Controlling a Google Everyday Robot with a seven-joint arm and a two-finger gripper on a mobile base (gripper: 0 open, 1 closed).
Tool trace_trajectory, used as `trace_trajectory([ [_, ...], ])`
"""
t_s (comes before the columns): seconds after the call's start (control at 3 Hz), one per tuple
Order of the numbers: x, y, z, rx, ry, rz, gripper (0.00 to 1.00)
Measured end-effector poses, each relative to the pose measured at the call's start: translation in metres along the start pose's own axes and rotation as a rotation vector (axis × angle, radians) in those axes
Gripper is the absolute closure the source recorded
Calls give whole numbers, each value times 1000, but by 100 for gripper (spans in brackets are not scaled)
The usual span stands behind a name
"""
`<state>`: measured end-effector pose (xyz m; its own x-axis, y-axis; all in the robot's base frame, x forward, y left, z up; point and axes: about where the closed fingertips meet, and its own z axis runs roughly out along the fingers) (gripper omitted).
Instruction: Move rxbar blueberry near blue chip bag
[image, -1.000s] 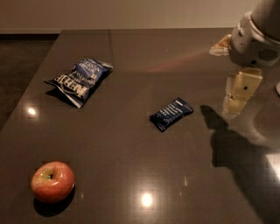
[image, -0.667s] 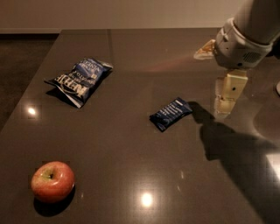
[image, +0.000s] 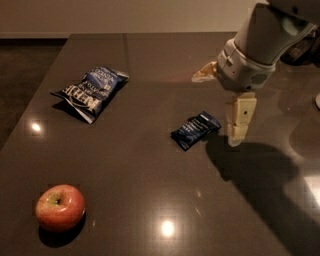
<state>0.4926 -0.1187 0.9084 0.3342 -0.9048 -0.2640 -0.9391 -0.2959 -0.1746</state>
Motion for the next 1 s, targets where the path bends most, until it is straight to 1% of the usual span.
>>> trace_trajectory([
  [0.33, -7, -3, 23, -30, -3, -67, 0],
  [0.67, -5, -7, 44, -64, 5, -104, 0],
  [1.0, -4, -5, 58, -94, 8, -127, 0],
])
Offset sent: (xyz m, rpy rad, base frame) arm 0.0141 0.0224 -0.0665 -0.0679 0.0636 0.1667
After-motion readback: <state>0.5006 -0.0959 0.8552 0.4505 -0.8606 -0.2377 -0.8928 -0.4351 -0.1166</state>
